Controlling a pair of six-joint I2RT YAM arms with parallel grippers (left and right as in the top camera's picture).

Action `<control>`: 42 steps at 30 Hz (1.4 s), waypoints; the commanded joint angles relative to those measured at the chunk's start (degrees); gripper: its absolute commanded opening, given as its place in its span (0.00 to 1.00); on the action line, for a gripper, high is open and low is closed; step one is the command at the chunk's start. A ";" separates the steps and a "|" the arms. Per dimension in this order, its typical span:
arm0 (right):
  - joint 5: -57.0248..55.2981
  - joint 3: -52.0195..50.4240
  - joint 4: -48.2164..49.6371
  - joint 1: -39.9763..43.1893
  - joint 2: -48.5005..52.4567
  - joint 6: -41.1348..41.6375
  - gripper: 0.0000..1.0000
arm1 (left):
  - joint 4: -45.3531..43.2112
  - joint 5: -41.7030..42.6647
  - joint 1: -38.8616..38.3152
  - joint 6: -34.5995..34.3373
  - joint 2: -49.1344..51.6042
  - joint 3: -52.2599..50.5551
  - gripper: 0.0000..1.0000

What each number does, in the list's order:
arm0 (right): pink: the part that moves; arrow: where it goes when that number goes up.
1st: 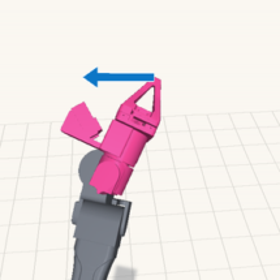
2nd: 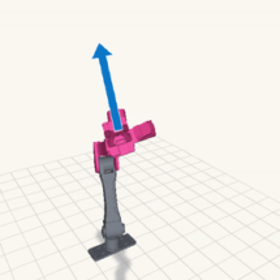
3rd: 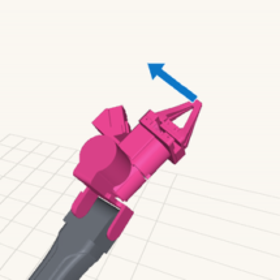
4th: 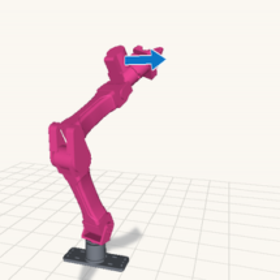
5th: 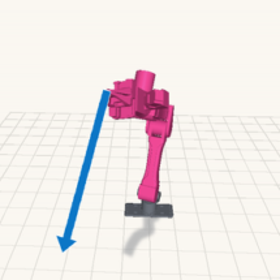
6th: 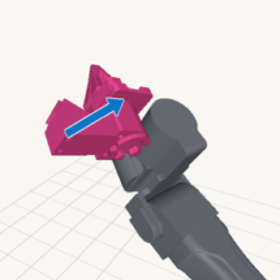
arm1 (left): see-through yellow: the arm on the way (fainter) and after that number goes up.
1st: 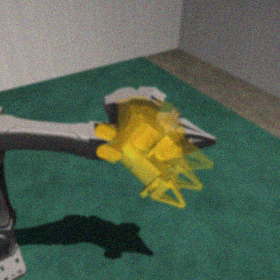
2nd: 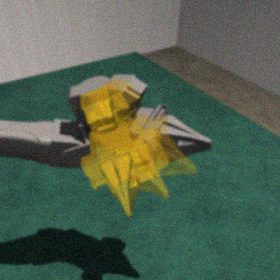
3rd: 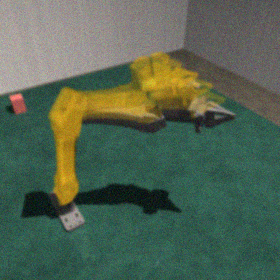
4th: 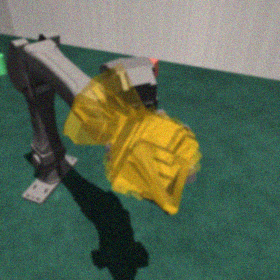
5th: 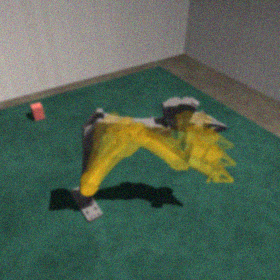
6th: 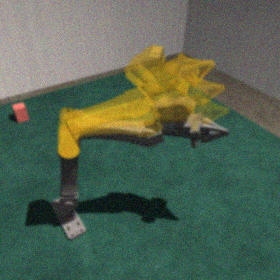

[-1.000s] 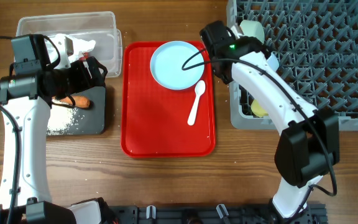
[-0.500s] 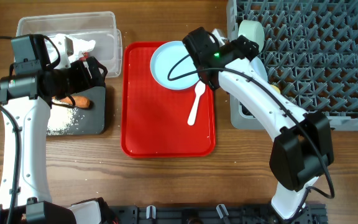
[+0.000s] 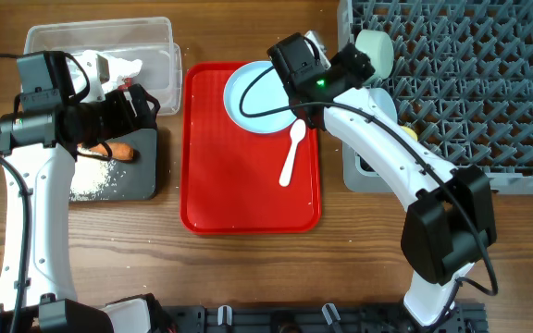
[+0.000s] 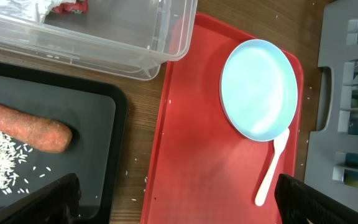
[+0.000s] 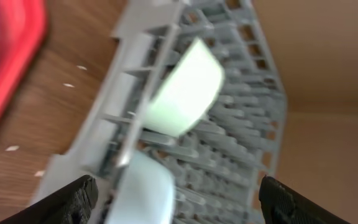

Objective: Sort waste into correct bins and load items into the dishwasher rack
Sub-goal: 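Reach the right gripper to the light-blue plate and grasp its edge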

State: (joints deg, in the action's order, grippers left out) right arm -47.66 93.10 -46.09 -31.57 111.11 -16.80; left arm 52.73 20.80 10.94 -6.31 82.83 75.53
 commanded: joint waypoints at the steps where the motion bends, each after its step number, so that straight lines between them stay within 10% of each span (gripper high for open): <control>1: 28.96 1.25 0.46 -0.13 -4.31 1.77 0.86 | -0.13 -0.52 0.22 -0.15 -0.22 0.98 1.00; 8: 70.77 1.14 1.90 -0.02 -4.81 2.45 0.82 | -0.13 -0.52 0.22 -0.15 -0.22 0.98 1.00; 13: 63.71 1.14 5.40 0.04 -4.72 13.88 0.60 | -0.13 -0.52 0.22 -0.15 -0.22 0.98 1.00; 22: 53.81 3.58 5.20 1.68 -4.61 32.94 0.52 | -0.13 -0.52 0.22 -0.15 -0.22 0.98 1.00; 31: 50.56 5.46 -2.36 6.38 -0.48 31.34 0.61 | -0.13 -0.52 0.22 -0.15 -0.22 0.98 1.00; 35: 53.42 5.42 -2.34 6.47 4.24 29.49 1.00 | -0.13 -0.52 0.22 -0.15 -0.22 0.98 1.00; 42: 50.93 3.39 2.69 6.49 5.73 28.81 0.93 | -0.13 -0.52 0.22 -0.15 -0.22 0.98 1.00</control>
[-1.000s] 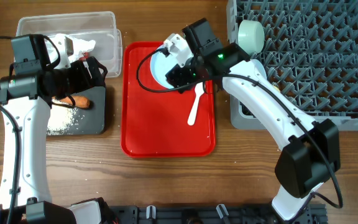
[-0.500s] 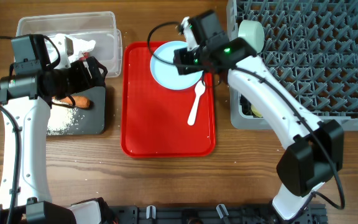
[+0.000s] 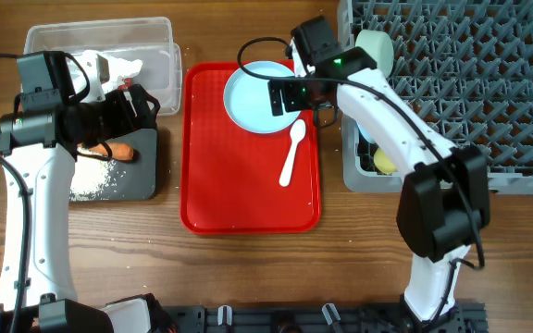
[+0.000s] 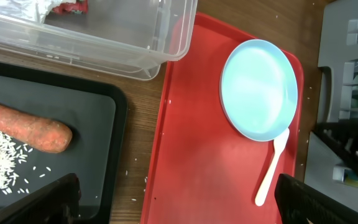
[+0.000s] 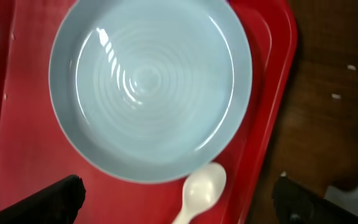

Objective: Sort waste into correct bins and load items into the dishwasher rack
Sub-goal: 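Reach the right gripper to the light-blue plate and grasp its edge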

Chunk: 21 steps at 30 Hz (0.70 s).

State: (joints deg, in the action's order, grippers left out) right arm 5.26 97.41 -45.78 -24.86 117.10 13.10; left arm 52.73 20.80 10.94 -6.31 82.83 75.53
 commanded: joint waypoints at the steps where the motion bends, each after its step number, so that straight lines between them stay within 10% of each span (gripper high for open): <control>1: -2.73 -1.42 3.56 -0.22 -0.17 -1.11 0.90 | -0.13 -0.52 0.22 -0.15 -0.22 0.98 1.00; 6: -3.39 -4.87 10.23 -0.22 -0.17 -1.07 0.60 | -0.13 -0.52 0.22 -0.15 -0.22 0.98 1.00; 21: -4.52 -8.17 12.63 0.00 6.84 0.66 0.58 | -0.13 -0.52 0.22 -0.15 -0.22 0.98 1.00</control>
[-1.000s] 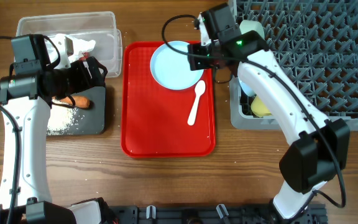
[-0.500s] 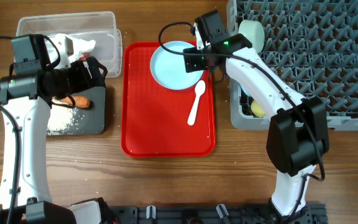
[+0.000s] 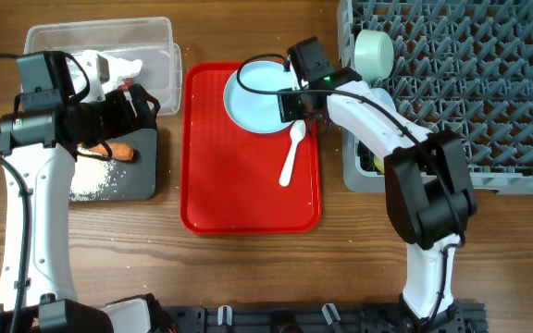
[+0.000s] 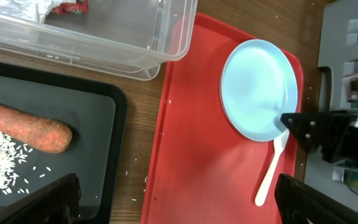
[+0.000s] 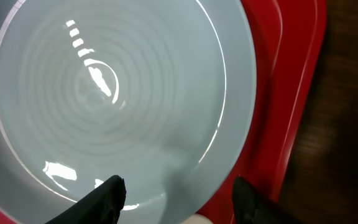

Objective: Sort waste into correct bins and load items into the dishwasher rack
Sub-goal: 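Reach the right gripper to the light-blue plate and grasp its edge, then lift the plate and stand it upright in the rack with the right gripper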

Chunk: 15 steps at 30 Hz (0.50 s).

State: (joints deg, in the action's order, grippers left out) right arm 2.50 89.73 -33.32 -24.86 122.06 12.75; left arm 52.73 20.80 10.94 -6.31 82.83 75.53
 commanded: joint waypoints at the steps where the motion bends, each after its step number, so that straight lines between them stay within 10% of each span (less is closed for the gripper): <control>1: -2.14 -0.50 0.09 0.28 2.25 1.51 0.58 | -0.13 -0.52 0.22 -0.15 -0.22 0.98 1.00; 15: -2.05 -0.52 0.31 2.49 4.11 2.43 0.47 | -0.13 -0.52 0.22 -0.15 -0.22 0.98 1.00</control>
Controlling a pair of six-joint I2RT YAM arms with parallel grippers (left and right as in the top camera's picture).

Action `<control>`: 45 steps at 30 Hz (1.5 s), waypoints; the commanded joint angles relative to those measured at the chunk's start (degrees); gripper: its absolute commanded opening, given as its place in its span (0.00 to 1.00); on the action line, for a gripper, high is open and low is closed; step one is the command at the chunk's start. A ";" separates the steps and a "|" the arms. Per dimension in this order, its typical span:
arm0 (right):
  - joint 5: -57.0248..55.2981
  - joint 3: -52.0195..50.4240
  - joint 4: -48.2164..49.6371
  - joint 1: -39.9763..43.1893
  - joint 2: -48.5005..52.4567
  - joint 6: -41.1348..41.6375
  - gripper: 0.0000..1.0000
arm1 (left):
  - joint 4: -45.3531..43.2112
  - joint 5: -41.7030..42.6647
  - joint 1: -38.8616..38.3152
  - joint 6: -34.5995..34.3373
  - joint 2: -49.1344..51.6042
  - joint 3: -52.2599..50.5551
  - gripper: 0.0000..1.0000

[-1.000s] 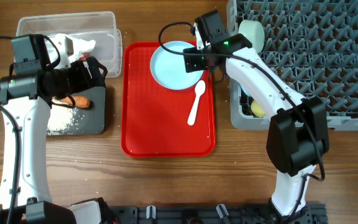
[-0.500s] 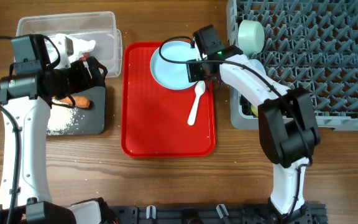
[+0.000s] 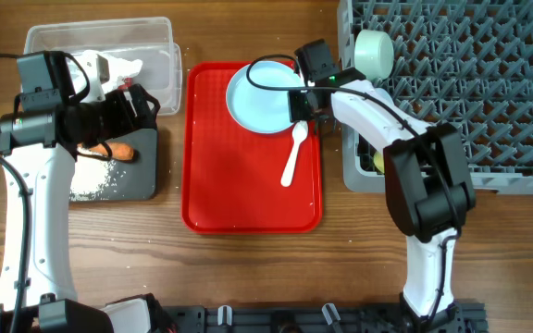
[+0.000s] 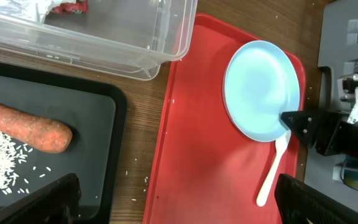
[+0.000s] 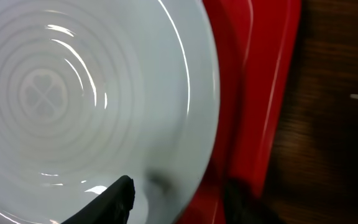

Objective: Sort waste into correct bins and load items into the dishwasher rack
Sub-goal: 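Lift the plate and stand it upright in the rack with the right gripper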

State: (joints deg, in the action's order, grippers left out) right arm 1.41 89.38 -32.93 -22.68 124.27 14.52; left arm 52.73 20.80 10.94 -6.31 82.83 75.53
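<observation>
A light blue plate (image 3: 259, 95) lies at the far end of the red tray (image 3: 239, 185), with a white spoon (image 3: 292, 153) just beside it. My right gripper (image 3: 305, 104) is low at the plate's right rim. In the right wrist view the plate (image 5: 73, 93) fills the left; one finger (image 5: 114, 199) is over the plate and the other over the tray's edge (image 5: 260, 74), so the right gripper (image 5: 176, 202) is open around the rim. My left gripper (image 4: 179, 211) is wide open, held high over the black tray's near edge.
The grey dishwasher rack (image 3: 470, 92) stands at the right with a pale green cup (image 3: 375, 51) in it. A clear bin (image 3: 100, 51) with crumpled waste sits at the far left. In front of it, a black tray (image 3: 146, 176) holds a carrot (image 3: 118, 150) and spilled rice.
My right gripper has shifted to the plate's right rim and its fingers stand closer together. The plate and the red tray have shifted slightly to the right. The left arm has not moved.
My right gripper was first up by the rack, its camera facing the cup. Then it hung open above the plate and spoon. After that it was low over the plate's right side, and now it straddles the rim. The left arm stayed still throughout.
</observation>
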 commanded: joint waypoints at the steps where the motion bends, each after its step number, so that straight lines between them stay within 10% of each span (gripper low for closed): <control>1: -0.96 -0.17 -0.07 0.31 1.90 0.66 0.45 | -0.13 -0.52 0.22 -0.15 -0.22 0.98 1.00; 16: -1.01 -0.02 0.61 0.31 1.84 0.00 0.05 | -0.13 -0.52 0.22 -0.15 -0.22 0.98 1.00; 31: -6.60 7.89 -3.87 0.31 -7.65 -0.81 0.04 | -0.13 -0.52 0.22 -0.15 -0.22 0.98 1.00; 45: -35.67 8.02 -4.00 5.18 -32.24 -8.22 0.04 | -0.13 -0.52 0.22 -0.15 -0.22 0.98 1.00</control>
State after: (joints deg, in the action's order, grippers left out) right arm -19.20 95.83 -37.01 -19.53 96.57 11.35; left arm 52.73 20.80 10.94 -6.31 82.83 75.53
